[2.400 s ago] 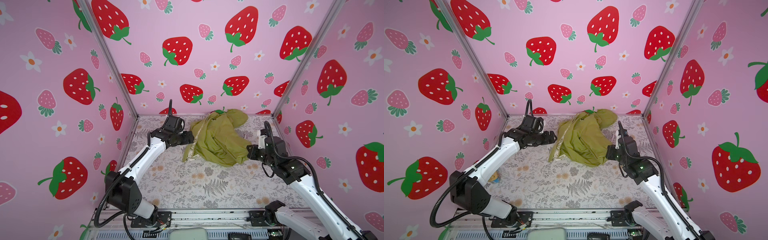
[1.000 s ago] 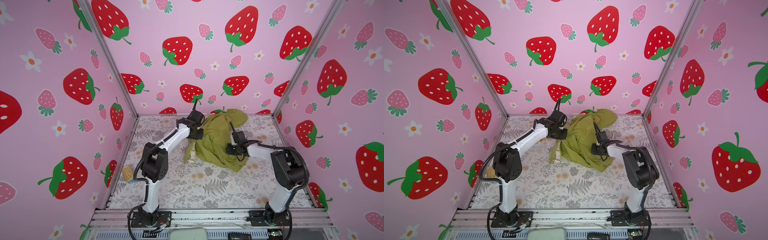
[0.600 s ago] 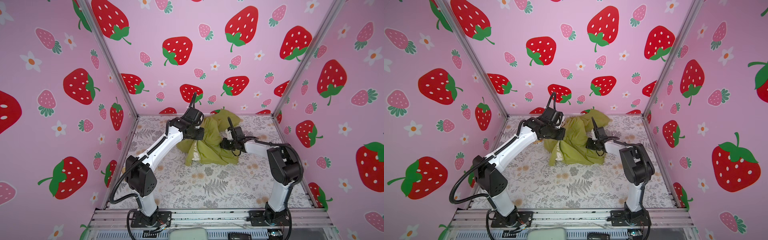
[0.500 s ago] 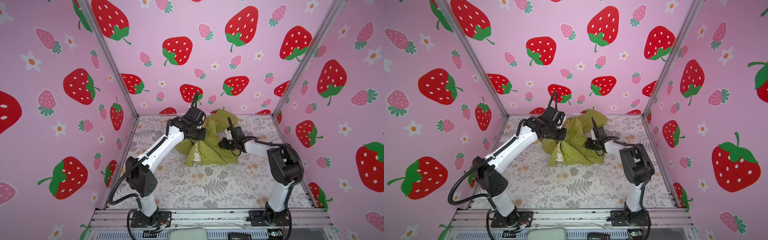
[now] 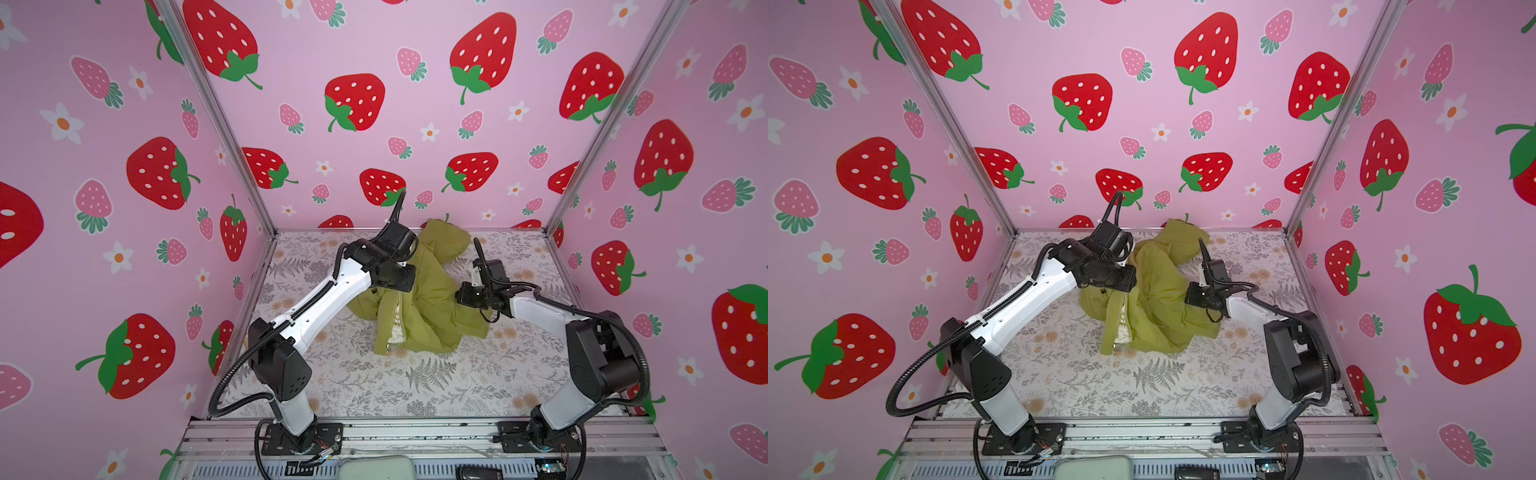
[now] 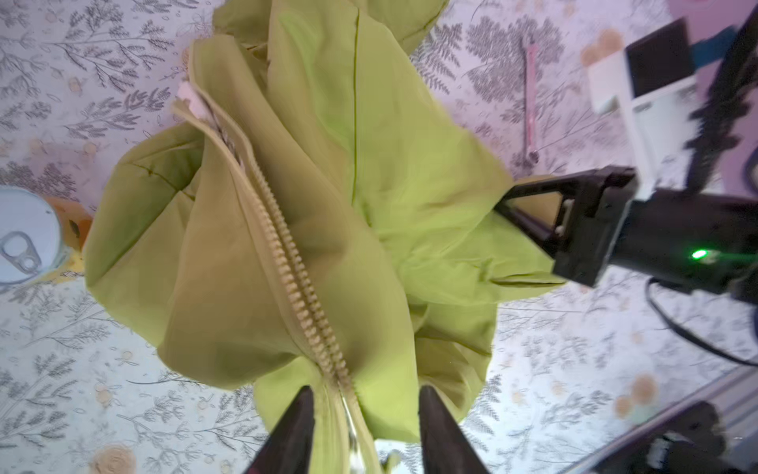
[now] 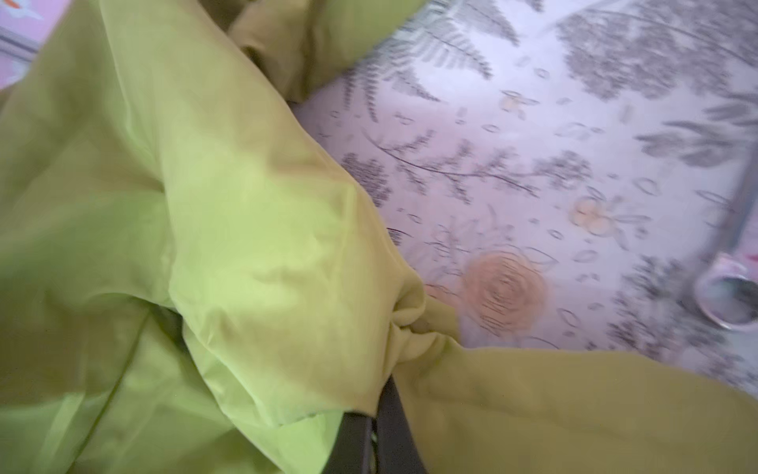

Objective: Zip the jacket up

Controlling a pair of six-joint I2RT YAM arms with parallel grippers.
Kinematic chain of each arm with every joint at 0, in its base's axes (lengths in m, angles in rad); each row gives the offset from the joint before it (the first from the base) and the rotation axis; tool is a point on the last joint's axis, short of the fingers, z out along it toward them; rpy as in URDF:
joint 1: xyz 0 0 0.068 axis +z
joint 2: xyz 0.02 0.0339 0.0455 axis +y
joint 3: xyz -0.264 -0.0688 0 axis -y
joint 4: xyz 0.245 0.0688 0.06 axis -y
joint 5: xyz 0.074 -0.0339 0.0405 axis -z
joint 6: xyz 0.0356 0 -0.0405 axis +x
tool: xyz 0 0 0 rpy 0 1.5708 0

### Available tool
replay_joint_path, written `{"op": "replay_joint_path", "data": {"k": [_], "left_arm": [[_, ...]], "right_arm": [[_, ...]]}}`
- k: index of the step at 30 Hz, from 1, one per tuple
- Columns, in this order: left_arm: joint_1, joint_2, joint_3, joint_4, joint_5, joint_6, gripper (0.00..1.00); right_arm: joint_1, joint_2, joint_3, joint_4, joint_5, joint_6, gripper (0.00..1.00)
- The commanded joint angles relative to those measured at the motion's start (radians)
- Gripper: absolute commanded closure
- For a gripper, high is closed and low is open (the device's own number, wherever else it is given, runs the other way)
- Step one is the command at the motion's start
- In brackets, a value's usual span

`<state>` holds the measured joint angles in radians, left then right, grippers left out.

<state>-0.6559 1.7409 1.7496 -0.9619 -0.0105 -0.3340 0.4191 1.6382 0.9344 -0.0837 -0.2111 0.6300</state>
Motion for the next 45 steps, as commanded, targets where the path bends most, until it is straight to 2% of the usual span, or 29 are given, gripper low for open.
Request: {"op": "replay_joint_path", "data": {"k": [1, 3, 7, 9, 12, 17, 22, 28, 33, 34, 36, 39, 41, 45], "left_arm": [[-0.001, -0.035, -0.039, 0.018, -0.034, -0.020, 0.40], [-0.001, -0.054, -0.056, 0.024, -0.049, -0.019, 0.34], [0.017, -0.085, -0.062, 0.011, -0.077, -0.017, 0.29], [0.032, -0.099, -0.068, 0.009, -0.091, -0.017, 0.27], [0.065, -0.112, -0.077, 0.010, -0.091, -0.017, 0.25], [0.144, -0.067, -0.039, 0.012, -0.053, 0.005, 0.22], [0.248, 0.097, 0.119, -0.041, 0.028, 0.038, 0.22], [0.314, 0.273, 0.286, -0.079, 0.095, 0.047, 0.22], [0.331, 0.349, 0.326, -0.076, 0.141, 0.027, 0.23], [0.331, 0.354, 0.319, -0.070, 0.153, 0.022, 0.23], [0.331, 0.359, 0.300, -0.053, 0.191, 0.014, 0.24], [0.331, 0.358, 0.259, -0.028, 0.226, 0.000, 0.27], [0.332, 0.352, 0.227, -0.008, 0.242, -0.006, 0.29], [0.331, 0.348, 0.201, 0.015, 0.256, -0.012, 0.29]], "right_arm": [[-0.021, -0.035, -0.035, -0.059, 0.082, -0.022, 0.92], [-0.023, -0.057, -0.040, -0.071, 0.105, -0.030, 0.80], [-0.023, -0.108, -0.026, -0.098, 0.134, -0.044, 0.50], [-0.015, -0.138, -0.018, -0.103, 0.138, -0.045, 0.40], [0.023, -0.169, 0.013, -0.110, 0.154, -0.050, 0.31], [0.115, -0.138, 0.110, -0.129, 0.132, -0.046, 0.26], [0.280, -0.072, 0.191, -0.101, 0.097, 0.002, 0.26], [0.457, 0.014, 0.220, -0.032, 0.085, 0.067, 0.22], [0.517, 0.102, 0.272, -0.024, 0.104, 0.079, 0.17], [0.521, 0.118, 0.281, -0.020, 0.103, 0.081, 0.10], [0.524, 0.148, 0.296, -0.001, 0.094, 0.088, 0.06], [0.525, 0.190, 0.321, 0.020, 0.083, 0.098, 0.06], [0.525, 0.212, 0.336, 0.030, 0.082, 0.100, 0.15], [0.523, 0.229, 0.355, -0.012, 0.106, 0.094, 0.63]]}}
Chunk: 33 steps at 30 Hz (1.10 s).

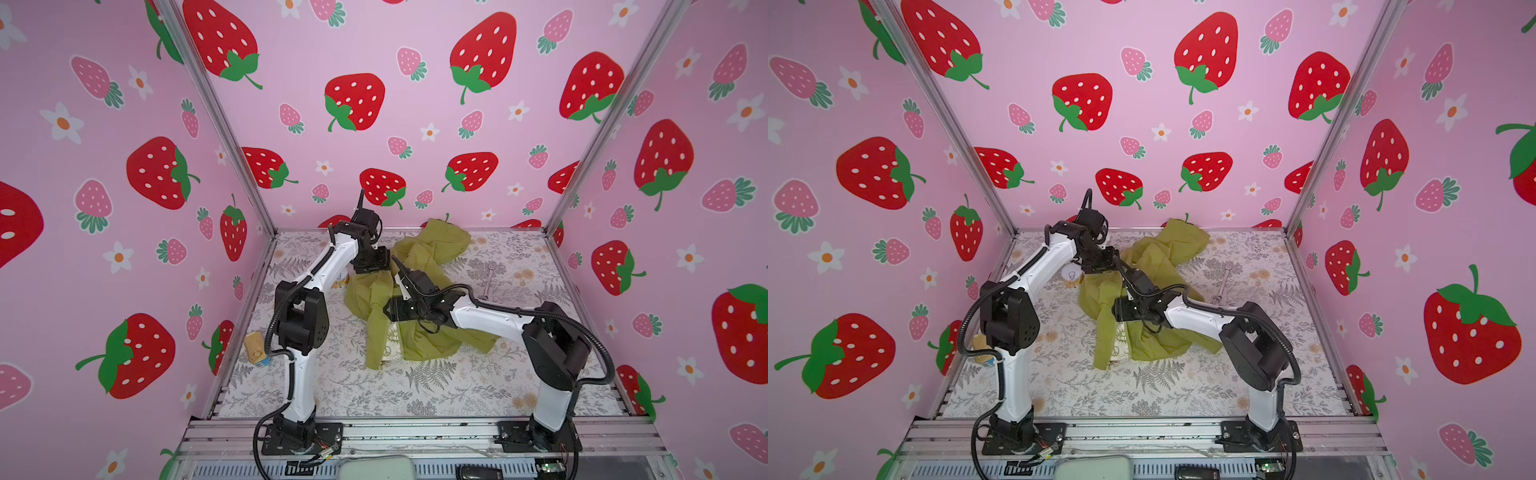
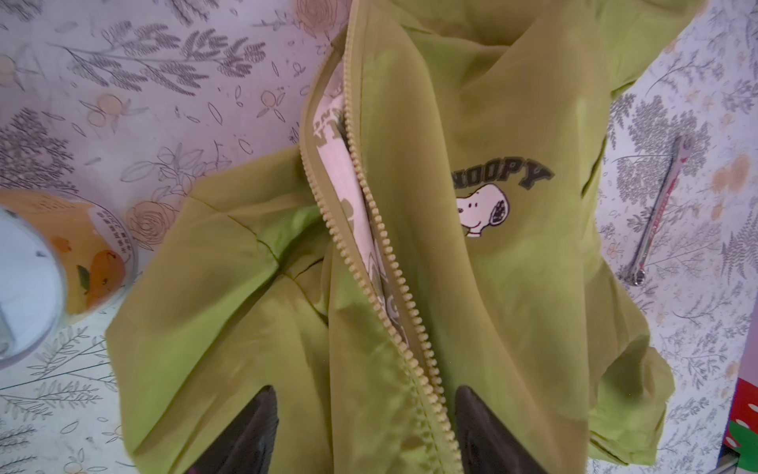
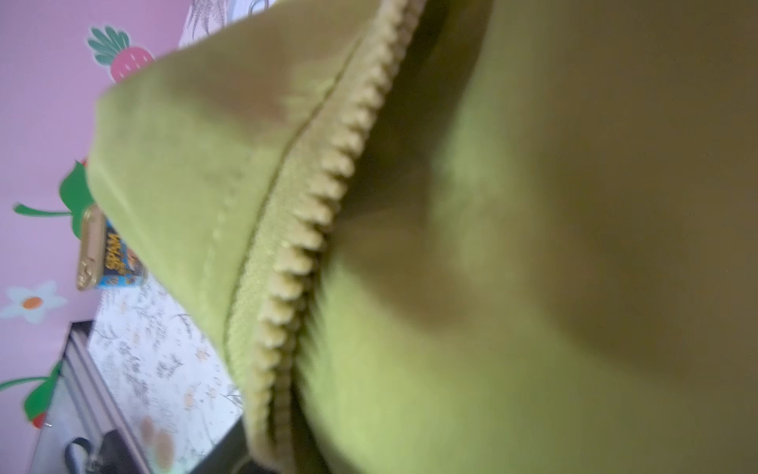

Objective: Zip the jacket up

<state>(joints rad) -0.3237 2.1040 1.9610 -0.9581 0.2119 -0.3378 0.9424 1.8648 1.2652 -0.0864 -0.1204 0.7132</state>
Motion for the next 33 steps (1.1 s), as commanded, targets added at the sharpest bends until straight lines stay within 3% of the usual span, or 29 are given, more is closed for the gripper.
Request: {"op": "replay_joint_path", "data": {"k": [1, 6, 8, 12, 22, 27, 33], "left_arm": [[-0.002, -0.014, -0.007, 0.012, 0.035, -0.009, 0.29], [0.000, 0.017, 0.060, -0.002, 0.038, -0.027, 0.24], [-0.001, 0.044, 0.097, -0.011, 0.043, -0.037, 0.24], [-0.007, 0.119, 0.183, -0.019, 0.048, -0.061, 0.23], [-0.032, 0.382, 0.524, -0.100, 0.010, -0.108, 0.22], [-0.028, 0.427, 0.501, -0.079, 0.000, -0.152, 0.23], [-0.027, 0.365, 0.316, 0.093, 0.094, -0.207, 0.23]], "right_arm": [[0.000, -0.008, 0.012, -0.012, 0.025, 0.010, 0.72], [-0.027, -0.158, -0.160, -0.001, 0.075, 0.000, 0.97], [-0.059, -0.219, -0.259, 0.016, 0.080, 0.008, 1.00], [-0.113, -0.290, -0.421, 0.079, 0.047, 0.025, 1.00], [-0.116, -0.268, -0.535, 0.164, 0.017, 0.061, 1.00], [-0.116, -0.271, -0.539, 0.162, 0.022, 0.057, 1.00], [-0.119, -0.265, -0.534, 0.160, 0.020, 0.055, 1.00]]}}
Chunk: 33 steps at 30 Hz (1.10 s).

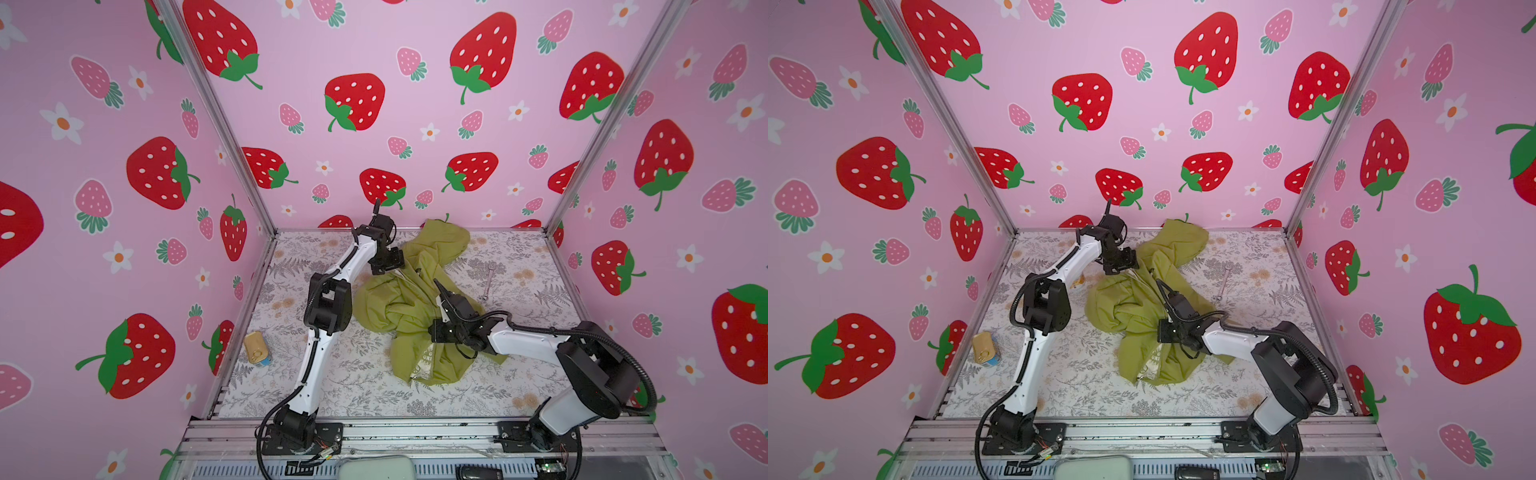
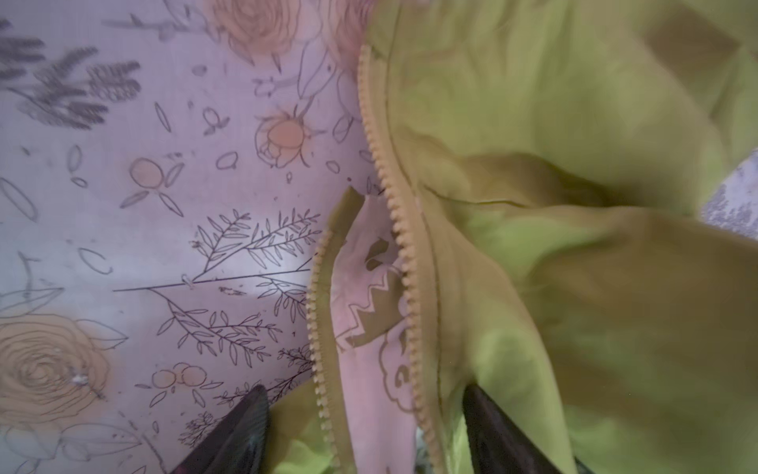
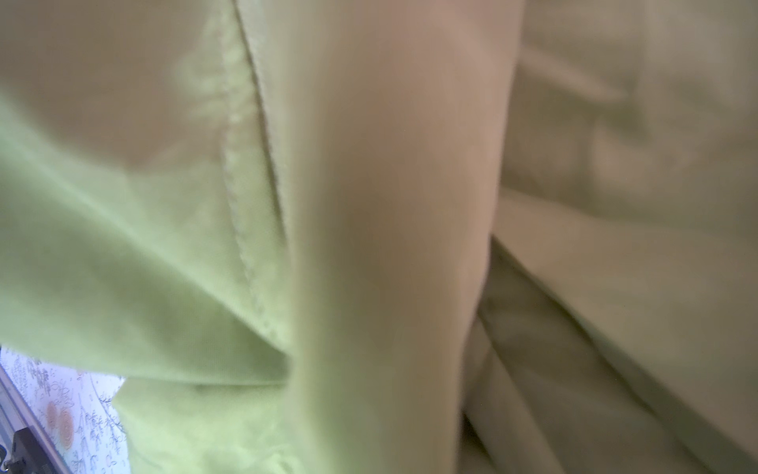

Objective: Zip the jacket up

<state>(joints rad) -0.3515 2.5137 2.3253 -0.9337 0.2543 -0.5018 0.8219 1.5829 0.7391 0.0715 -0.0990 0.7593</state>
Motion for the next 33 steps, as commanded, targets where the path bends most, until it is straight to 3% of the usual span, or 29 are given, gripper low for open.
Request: {"op": "replay_joint_path", "data": {"k": [1, 3, 7, 12, 21, 29, 33], "left_arm": [[0.001, -0.051, -0.065, 0.088, 0.062, -0.051, 0.24], [0.002, -0.056, -0.074, 0.117, 0.080, -0.059, 0.33], [0.000, -0.071, -0.051, 0.154, 0.086, -0.070, 0.73], [-0.012, -0.115, 0.023, 0.178, 0.105, -0.066, 0.99], [-0.045, -0.253, 0.150, 0.201, 0.093, -0.042, 1.00], [-0.073, -0.405, 0.181, 0.314, 0.026, -0.037, 1.00], [-0.081, -0.407, 0.231, 0.314, -0.038, -0.024, 1.00]], "right_arm": [[0.001, 0.017, -0.007, 0.002, -0.001, 0.008, 1.00], [-0.001, 0.016, -0.006, 0.002, 0.001, 0.006, 1.00], [-0.001, 0.006, 0.002, -0.001, 0.002, -0.001, 1.00], [-0.006, -0.026, 0.038, -0.040, 0.005, -0.037, 1.00], [-0.011, -0.149, 0.131, -0.127, 0.004, -0.110, 1.00], [-0.011, -0.316, 0.180, -0.142, -0.094, -0.186, 1.00], [-0.011, -0.375, 0.170, -0.131, -0.158, -0.203, 1.00]]}}
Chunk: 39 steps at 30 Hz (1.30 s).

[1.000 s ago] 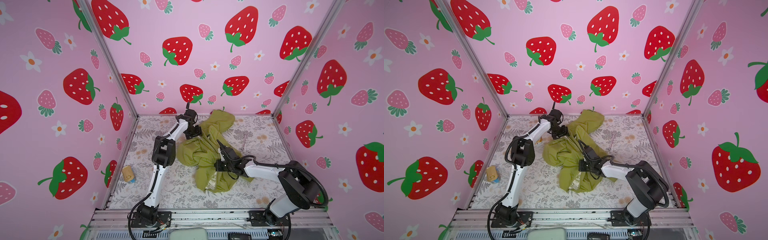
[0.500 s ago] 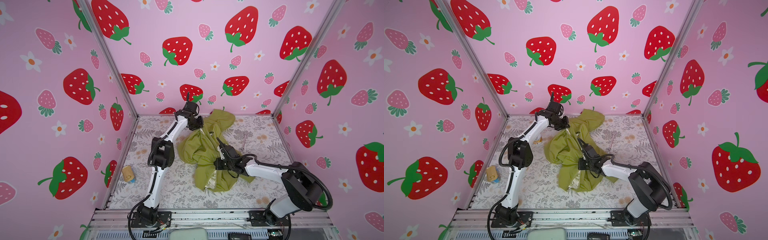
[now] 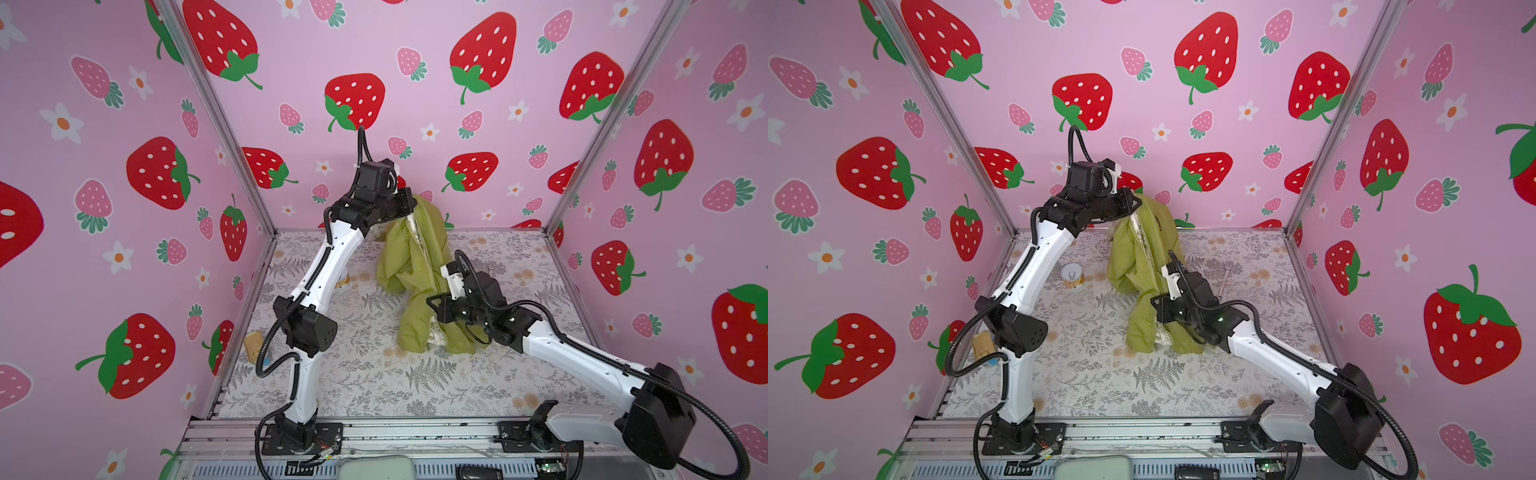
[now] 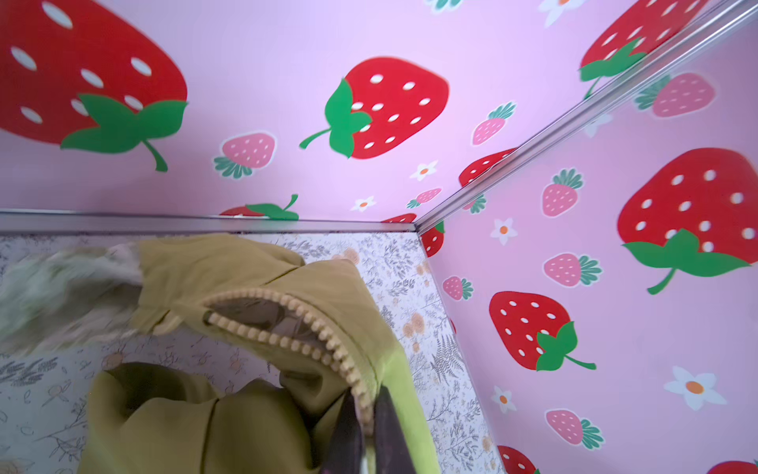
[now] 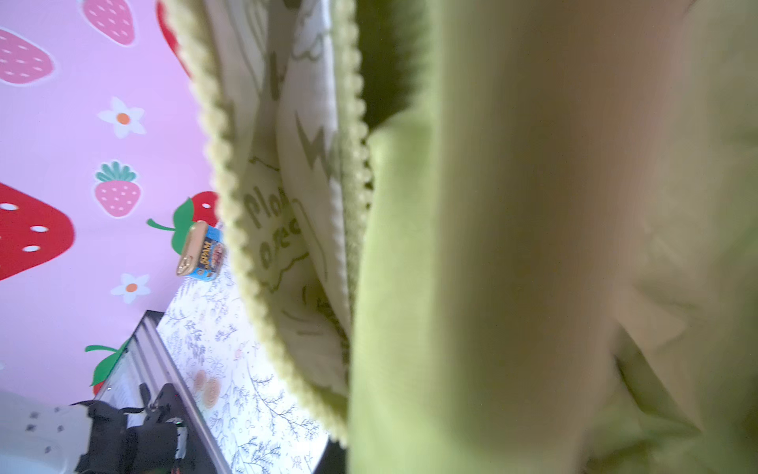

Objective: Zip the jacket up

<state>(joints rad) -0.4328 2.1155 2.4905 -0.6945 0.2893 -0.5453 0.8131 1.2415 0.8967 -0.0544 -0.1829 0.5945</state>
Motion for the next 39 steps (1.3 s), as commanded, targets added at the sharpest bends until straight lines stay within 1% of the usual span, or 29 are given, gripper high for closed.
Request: {"op": "replay_joint_path", "data": {"k": [1, 5, 7, 9, 10, 12, 13, 15, 18, 22, 25, 28, 30, 32, 33, 36, 39], "left_arm": [[0.001, 0.000, 0.077, 0.065, -0.086, 0.019, 1.00], [-0.008, 0.052, 0.095, 0.002, -0.141, 0.040, 1.00], [-0.016, 0.086, 0.087, -0.034, -0.188, 0.056, 1.00], [-0.016, 0.139, 0.091, -0.086, -0.210, 0.058, 1.00], [-0.017, 0.165, 0.091, -0.103, -0.219, 0.057, 0.97], [-0.014, 0.228, 0.100, -0.147, -0.228, 0.053, 0.77], [-0.010, 0.258, 0.107, -0.165, -0.224, 0.050, 0.70], [0.002, 0.315, 0.131, -0.208, -0.191, 0.033, 0.59], [0.015, 0.337, 0.110, -0.242, -0.181, 0.015, 0.47], [0.028, 0.277, -0.010, -0.202, -0.203, 0.017, 0.36], [0.052, 0.247, -0.067, -0.183, -0.204, 0.000, 0.33], [0.075, 0.249, -0.084, -0.183, -0.201, -0.019, 0.32], [0.088, 0.252, -0.101, -0.161, -0.178, -0.037, 0.32], [0.091, 0.259, -0.105, -0.142, -0.159, -0.050, 0.31], [0.089, 0.267, -0.104, -0.133, -0.123, -0.054, 0.31], [0.079, 0.286, -0.105, -0.129, -0.084, -0.049, 0.31], [0.065, 0.271, -0.174, -0.106, -0.065, -0.032, 0.31]], "right_arm": [[-0.002, -0.037, 0.006, -0.010, -0.076, -0.038, 1.00], [-0.002, -0.025, -0.056, -0.015, -0.083, -0.024, 1.00], [-0.004, -0.003, -0.097, 0.009, -0.104, -0.003, 1.00], [-0.002, 0.039, -0.130, 0.034, -0.125, 0.020, 1.00], [-0.002, 0.064, -0.139, 0.043, -0.133, 0.031, 1.00], [-0.005, 0.130, -0.146, 0.038, -0.130, 0.059, 1.00], [-0.006, 0.160, -0.146, 0.033, -0.129, 0.070, 1.00], [-0.011, 0.213, -0.152, 0.036, -0.155, 0.085, 1.00], [-0.011, 0.235, -0.190, 0.049, -0.145, 0.108, 1.00], [-0.013, 0.221, -0.245, 0.032, -0.101, 0.114, 1.00], [-0.012, 0.198, -0.287, 0.035, -0.086, 0.118, 1.00], [-0.013, 0.190, -0.309, 0.042, -0.081, 0.119, 1.00], [-0.013, 0.185, -0.322, 0.051, -0.077, 0.123, 1.00], [-0.013, 0.184, -0.330, 0.051, -0.069, 0.125, 1.00], [-0.013, 0.186, -0.330, 0.053, -0.065, 0.125, 1.00], [-0.013, 0.191, -0.320, 0.050, -0.061, 0.121, 1.00], [-0.015, 0.196, -0.304, 0.048, -0.058, 0.119, 1.00]]}}
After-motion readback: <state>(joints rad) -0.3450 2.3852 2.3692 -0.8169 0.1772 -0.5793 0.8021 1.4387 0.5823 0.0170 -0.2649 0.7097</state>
